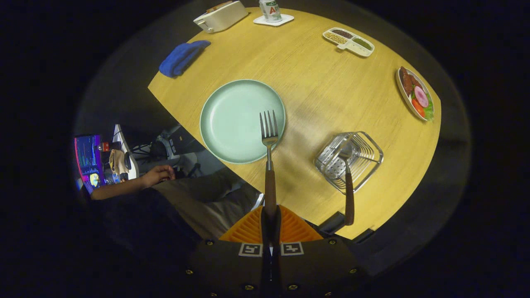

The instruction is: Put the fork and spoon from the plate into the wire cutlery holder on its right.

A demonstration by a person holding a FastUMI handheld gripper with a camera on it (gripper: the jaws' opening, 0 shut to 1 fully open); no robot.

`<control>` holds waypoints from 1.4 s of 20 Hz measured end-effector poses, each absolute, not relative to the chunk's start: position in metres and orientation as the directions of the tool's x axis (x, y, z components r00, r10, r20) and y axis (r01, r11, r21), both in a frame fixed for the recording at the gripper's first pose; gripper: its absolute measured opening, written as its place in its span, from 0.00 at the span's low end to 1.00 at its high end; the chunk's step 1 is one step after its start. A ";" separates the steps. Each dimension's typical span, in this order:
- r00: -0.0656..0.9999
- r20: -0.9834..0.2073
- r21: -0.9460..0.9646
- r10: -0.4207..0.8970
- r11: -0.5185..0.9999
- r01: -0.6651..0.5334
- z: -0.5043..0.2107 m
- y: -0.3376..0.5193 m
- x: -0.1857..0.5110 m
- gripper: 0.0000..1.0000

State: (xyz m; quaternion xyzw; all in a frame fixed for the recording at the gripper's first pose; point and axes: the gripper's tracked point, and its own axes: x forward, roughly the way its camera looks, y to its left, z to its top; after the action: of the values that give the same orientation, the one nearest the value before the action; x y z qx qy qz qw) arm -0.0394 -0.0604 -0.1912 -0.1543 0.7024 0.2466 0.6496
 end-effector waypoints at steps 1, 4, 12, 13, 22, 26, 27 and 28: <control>-0.110 -0.989 0.143 0.100 0.840 -0.524 -0.185 -0.070 -0.039 0.02; -0.121 -0.986 0.157 0.112 0.868 -0.471 -0.168 -0.093 -0.036 0.02; -0.195 -0.979 0.132 0.061 0.919 -0.372 -0.161 -0.163 -0.032 0.02; -0.208 -0.977 0.127 0.052 0.923 -0.362 -0.166 -0.167 -0.034 0.02; -0.330 -0.944 0.113 -0.024 0.914 -0.390 -0.198 -0.172 -0.003 0.02; -0.374 -0.927 0.120 -0.044 0.907 -0.404 -0.206 -0.165 0.010 0.02; -0.380 -0.924 0.116 -0.054 0.904 -0.411 -0.208 -0.163 0.014 0.02; -0.385 -0.920 0.103 -0.078 0.898 -0.428 -0.210 -0.164 0.017 0.02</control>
State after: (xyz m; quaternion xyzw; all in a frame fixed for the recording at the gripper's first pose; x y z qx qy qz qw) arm 0.0175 -0.1639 -0.2096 -0.1551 0.8157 0.1643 0.5326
